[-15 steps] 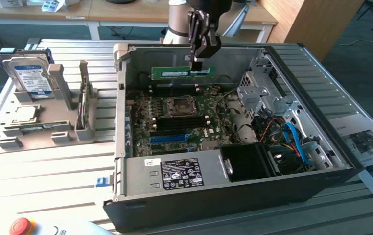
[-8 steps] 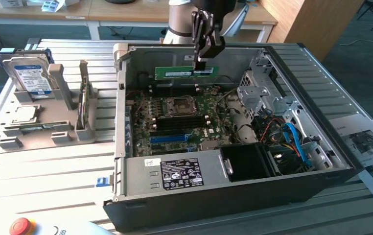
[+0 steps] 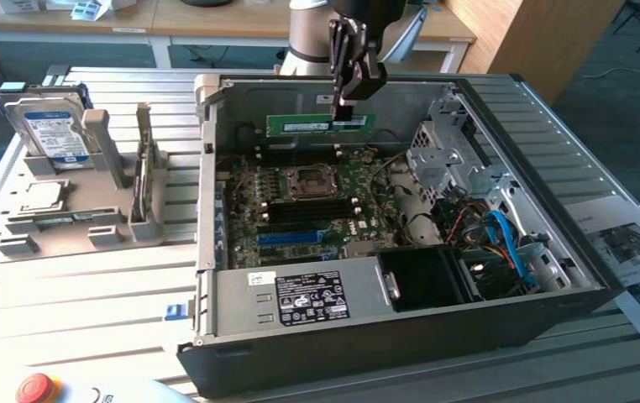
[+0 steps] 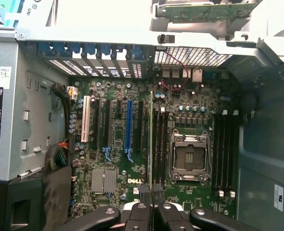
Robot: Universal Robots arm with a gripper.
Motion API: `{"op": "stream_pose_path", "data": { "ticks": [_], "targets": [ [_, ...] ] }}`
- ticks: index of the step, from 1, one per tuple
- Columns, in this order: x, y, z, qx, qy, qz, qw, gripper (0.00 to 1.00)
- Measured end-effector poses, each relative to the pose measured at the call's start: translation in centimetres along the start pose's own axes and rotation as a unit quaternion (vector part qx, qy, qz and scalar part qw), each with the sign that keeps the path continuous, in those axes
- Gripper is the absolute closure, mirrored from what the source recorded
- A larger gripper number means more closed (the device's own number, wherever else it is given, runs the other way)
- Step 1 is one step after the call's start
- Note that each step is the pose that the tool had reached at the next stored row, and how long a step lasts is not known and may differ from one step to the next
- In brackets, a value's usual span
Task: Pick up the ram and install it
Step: 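Insert the ram into the slot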
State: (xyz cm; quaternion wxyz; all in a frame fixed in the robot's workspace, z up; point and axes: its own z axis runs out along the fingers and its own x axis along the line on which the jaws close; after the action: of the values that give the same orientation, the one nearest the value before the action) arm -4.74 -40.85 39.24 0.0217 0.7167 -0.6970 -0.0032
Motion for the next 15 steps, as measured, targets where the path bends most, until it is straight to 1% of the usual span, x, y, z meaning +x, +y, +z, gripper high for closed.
{"op": "stream_pose_path", "data": {
  "ticks": [6, 15],
  "targets": [
    [0.0, 0.00, 0.14, 0.0001, -0.0001, 0.000, 1.0000, 0.88],
    [0.0, -0.05, 1.46, 0.0001, 0.0000, 0.000, 1.0000, 0.88]
  ]
}}
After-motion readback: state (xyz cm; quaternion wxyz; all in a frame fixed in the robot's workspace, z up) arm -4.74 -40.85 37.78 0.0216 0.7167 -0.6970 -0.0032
